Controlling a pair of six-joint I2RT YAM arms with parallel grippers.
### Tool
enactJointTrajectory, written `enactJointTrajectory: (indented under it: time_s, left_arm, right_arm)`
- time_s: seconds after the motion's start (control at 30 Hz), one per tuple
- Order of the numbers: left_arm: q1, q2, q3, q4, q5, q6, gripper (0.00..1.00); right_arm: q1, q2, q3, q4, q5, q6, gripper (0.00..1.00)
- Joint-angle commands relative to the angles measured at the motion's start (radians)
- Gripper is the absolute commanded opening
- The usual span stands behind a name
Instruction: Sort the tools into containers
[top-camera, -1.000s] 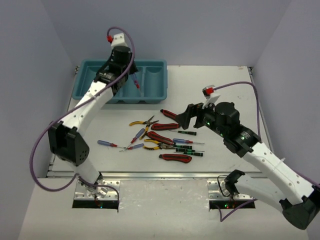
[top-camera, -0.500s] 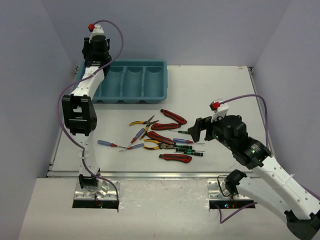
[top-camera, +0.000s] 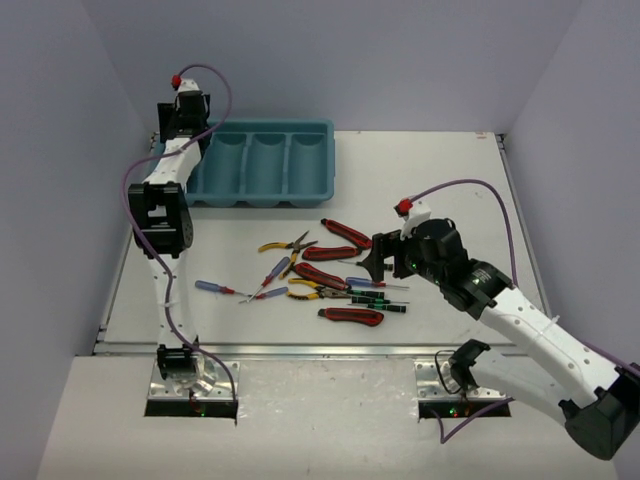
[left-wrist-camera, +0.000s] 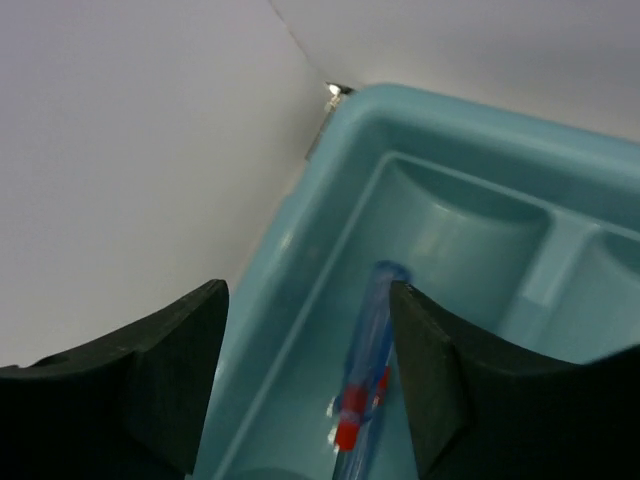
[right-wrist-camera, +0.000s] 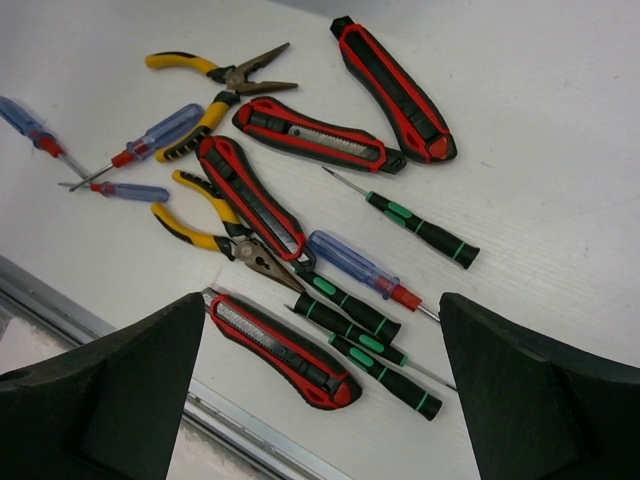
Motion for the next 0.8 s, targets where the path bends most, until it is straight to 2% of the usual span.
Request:
enactJointTrajectory:
  time_s: [0.0,0.03,0.07,0.1,0.17,0.27,0.3,0.37,0.43,0.5,0.6,0.67,0.77]
  left_arm:
    - [-0.002,-0.04,0.112,-0.082,0.055,-0.105,0.69]
    - [-0.007,-0.066,0.136,-0.108,0.07,-0.138,0.8]
    - [-0.008,-0.087,0.153,-0.124,0.073,-0.141,0.83]
    - [-0.013,-0.114,0.166,-0.14,0.073,-0.161,0.99]
    - [-0.033,-0.233,0.201,-0.189,0.096,-0.192,1.0]
    - [-0.047,-0.419,0.138,-0.281,0.128,-0.386,1.0]
    - [-0.046,-0.526,0.072,-0.313,0.174,-0.487,1.0]
    - [-0.047,-0.754,-0.172,-0.269,0.328,-0.592,1.0]
    - [-0.049,-0.987,-0.488,-0.13,0.493,-0.687,1.0]
    - [-0.055,-1.176,-0.77,-0.023,0.566,-0.749,1.0]
    - [-0.057,-1.312,-1.005,0.004,0.642,-0.758,1.0]
    - [-0.06,-1.343,-1.062,-0.015,0.687,-0.746,1.0]
    - [-0.061,-1.385,-1.138,-0.062,0.845,-0.756,1.0]
  right_arm:
    - [0.001,0.057,0.035,0.061,0.03,0.013,0.99]
    - [0.0,0.09,0.044,0.062,0.043,0.012,0.99]
    - [-0.001,0.092,0.049,0.063,0.05,0.009,0.99]
    - [0.0,0.108,0.055,0.061,0.063,0.007,0.99]
    - [0.0,0.166,0.073,0.062,0.106,-0.003,0.99]
    - [-0.002,0.238,0.079,0.096,0.135,-0.112,0.99]
    - [-0.002,0.28,0.086,0.106,0.128,-0.182,0.99]
    - [-0.002,0.368,0.118,0.091,0.091,-0.329,0.97]
    - [-0.003,0.464,0.165,0.034,0.063,-0.455,0.86]
    - [-0.003,0.523,0.211,-0.015,0.074,-0.528,0.79]
    - [-0.003,0.601,0.24,-0.056,-0.019,-0.631,0.74]
    - [-0.003,0.645,0.252,-0.076,-0.062,-0.661,0.7]
    - [-0.003,0.702,0.287,-0.128,-0.145,-0.691,0.55]
